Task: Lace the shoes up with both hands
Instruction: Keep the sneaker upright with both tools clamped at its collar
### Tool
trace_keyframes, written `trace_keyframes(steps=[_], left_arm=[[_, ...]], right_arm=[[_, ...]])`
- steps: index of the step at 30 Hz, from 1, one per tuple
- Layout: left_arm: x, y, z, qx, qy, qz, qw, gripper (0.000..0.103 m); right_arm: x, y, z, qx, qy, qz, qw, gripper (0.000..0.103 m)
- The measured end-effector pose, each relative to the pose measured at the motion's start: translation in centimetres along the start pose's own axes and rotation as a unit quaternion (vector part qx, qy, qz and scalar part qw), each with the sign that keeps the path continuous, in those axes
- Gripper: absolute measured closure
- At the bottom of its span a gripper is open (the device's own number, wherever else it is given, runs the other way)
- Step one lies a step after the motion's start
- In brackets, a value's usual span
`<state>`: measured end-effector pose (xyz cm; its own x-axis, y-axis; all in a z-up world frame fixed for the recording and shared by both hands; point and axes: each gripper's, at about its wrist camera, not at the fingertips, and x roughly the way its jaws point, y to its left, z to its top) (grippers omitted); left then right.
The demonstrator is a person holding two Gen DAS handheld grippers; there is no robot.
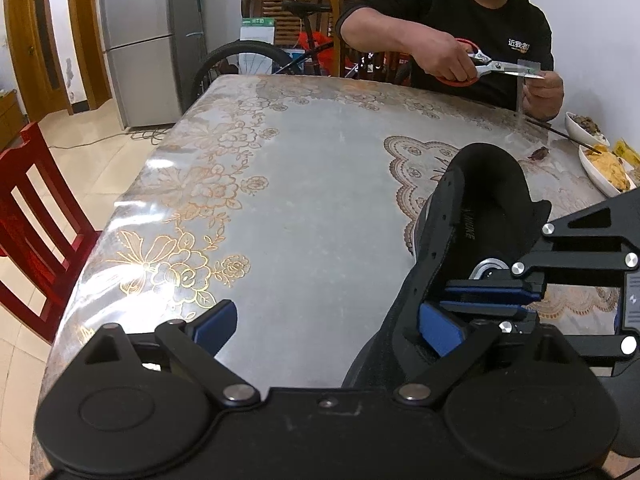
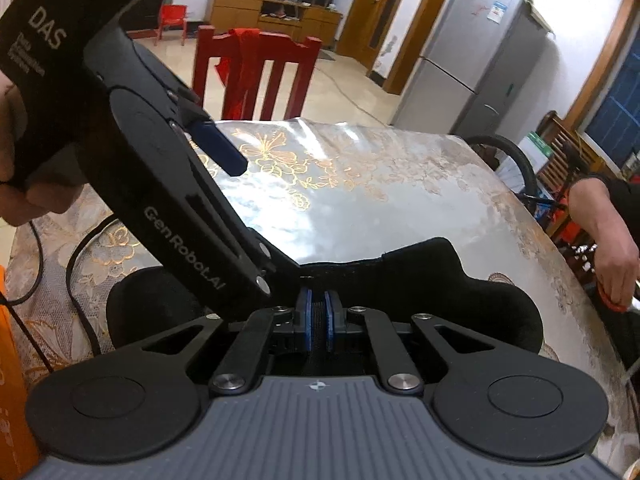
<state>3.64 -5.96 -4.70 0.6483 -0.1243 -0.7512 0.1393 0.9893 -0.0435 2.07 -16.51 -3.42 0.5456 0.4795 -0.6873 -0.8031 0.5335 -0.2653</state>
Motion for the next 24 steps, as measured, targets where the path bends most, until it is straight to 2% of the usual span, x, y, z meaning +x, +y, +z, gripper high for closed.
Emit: trace_keyframes(steps=[12, 17, 20, 24], left_arm=[[-0.1, 0.1, 0.2, -0.001, 0.001, 0.005, 1.0000, 0.005], [0.0, 0.2, 0.1, -0.002, 0.002, 0.001, 1.0000, 0.005], [0.1, 0.4, 0.1, -0.006, 0.002, -0.003, 1.0000, 0.005], [0.1, 0.5, 0.0, -0.012, 0.004, -0.009, 0.9999, 0.005]], right_arm=[[0.2, 0.0, -0.2, 0.018, -0.015, 0.001, 1.000, 0.096], [0.3, 0.0, 0.0, 0.008, 0.003, 0.000, 1.000, 0.095], [0.1, -0.3, 0.5, 0.001, 0.022, 0.000, 1.000, 0.086], [-0.1, -1.1, 1.1, -0.014, 0.044, 0.014, 0.999, 0.086]])
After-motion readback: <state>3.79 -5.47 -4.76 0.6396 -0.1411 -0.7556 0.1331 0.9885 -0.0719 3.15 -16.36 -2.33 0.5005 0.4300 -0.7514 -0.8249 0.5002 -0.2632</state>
